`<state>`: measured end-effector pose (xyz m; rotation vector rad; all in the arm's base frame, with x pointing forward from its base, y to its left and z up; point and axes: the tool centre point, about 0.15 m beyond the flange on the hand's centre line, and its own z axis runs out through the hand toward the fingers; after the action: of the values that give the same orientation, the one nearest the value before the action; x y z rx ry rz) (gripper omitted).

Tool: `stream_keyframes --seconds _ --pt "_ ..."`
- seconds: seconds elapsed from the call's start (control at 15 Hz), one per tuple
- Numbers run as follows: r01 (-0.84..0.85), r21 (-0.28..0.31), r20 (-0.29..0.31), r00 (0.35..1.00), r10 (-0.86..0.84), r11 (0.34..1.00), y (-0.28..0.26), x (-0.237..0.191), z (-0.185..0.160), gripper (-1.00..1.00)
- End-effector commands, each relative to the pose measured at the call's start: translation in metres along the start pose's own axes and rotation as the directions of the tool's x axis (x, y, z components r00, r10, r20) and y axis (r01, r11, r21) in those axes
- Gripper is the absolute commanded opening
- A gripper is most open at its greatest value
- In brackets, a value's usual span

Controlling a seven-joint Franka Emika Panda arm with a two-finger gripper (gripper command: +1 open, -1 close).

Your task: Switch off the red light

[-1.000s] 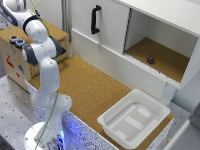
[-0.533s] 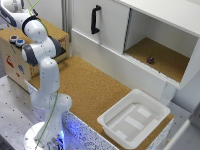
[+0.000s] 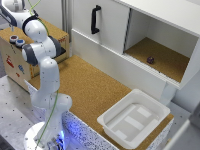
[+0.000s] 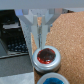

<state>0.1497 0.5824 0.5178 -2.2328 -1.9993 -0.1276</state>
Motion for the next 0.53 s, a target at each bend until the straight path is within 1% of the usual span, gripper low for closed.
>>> stream_keyframes --seconds 0.0,0.13,0.2,0.4,0.47 --pt "-0.05 -0.017 0.073 0.996 0.051 0.999 0.007 0.027 0.036 -1.0" --pt "-0.065 -0.004 0.097 0.993 0.065 0.998 0.008 0.032 0.052 -1.0" --pt "-0.061 -0.016 0.108 0.992 0.062 0.998 0.006 0.034 0.059 -1.0" --pt "-0.085 -0.018 0.127 0.988 0.087 0.996 0.008 0.038 0.074 -1.0" --pt "-0.114 -0.049 0.12 0.986 0.119 0.992 0.014 0.039 0.079 -1.0"
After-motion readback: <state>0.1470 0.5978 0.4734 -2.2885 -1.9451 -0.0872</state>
